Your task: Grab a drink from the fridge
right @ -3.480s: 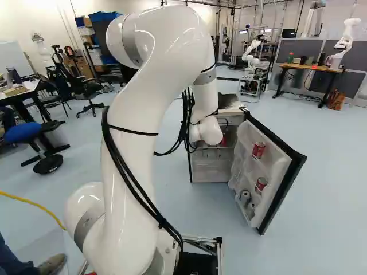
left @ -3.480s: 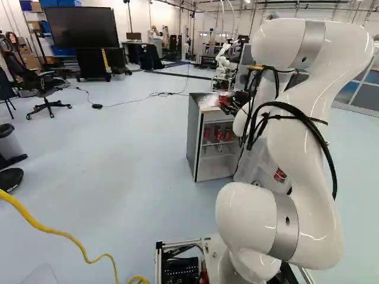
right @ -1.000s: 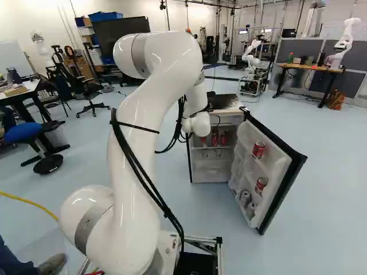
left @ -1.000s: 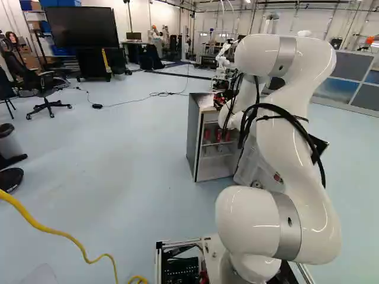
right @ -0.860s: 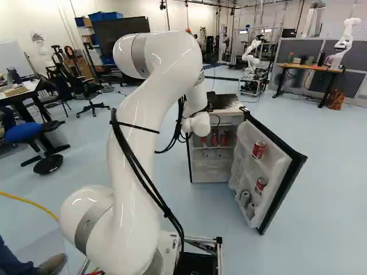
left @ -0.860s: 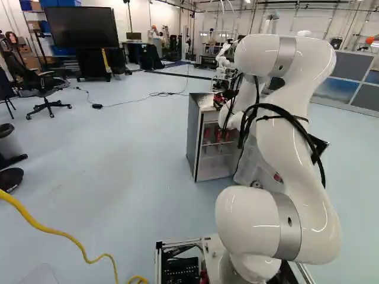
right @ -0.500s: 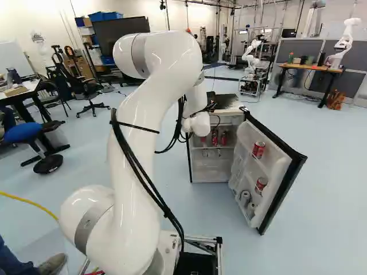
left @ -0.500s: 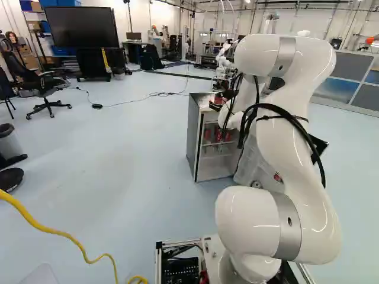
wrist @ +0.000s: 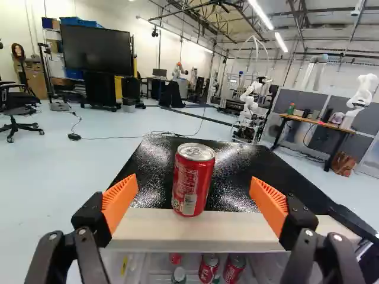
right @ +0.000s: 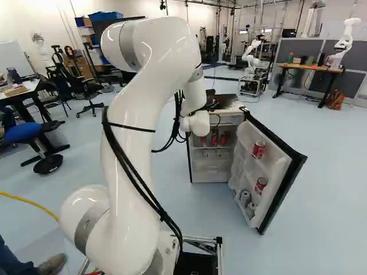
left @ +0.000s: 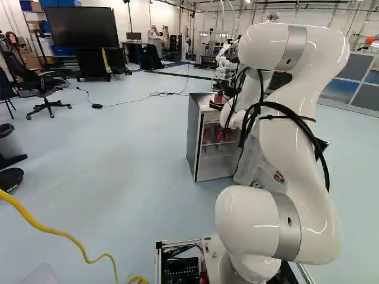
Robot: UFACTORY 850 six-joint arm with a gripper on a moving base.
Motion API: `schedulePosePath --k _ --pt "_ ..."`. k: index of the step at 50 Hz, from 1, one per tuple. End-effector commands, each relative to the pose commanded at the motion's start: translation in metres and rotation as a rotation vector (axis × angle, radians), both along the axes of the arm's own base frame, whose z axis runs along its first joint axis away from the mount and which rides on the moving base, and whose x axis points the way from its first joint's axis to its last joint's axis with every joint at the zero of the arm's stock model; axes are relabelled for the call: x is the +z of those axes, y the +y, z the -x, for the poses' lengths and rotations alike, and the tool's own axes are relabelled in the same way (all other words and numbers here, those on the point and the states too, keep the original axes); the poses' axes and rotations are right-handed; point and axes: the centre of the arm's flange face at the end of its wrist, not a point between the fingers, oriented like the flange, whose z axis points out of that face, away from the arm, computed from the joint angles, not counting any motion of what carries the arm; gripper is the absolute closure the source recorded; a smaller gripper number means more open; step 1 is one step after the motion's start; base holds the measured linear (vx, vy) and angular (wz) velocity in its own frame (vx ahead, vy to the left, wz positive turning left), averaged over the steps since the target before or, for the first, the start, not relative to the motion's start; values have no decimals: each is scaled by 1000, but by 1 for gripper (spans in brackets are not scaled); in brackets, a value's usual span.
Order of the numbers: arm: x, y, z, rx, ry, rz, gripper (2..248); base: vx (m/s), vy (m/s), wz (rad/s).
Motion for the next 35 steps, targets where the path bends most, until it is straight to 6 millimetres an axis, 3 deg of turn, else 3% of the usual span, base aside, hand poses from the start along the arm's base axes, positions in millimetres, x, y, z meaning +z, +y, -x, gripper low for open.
schedulePosePath --k 35 --pt "41 -32 58 -97 30 12 3 0 0 0"
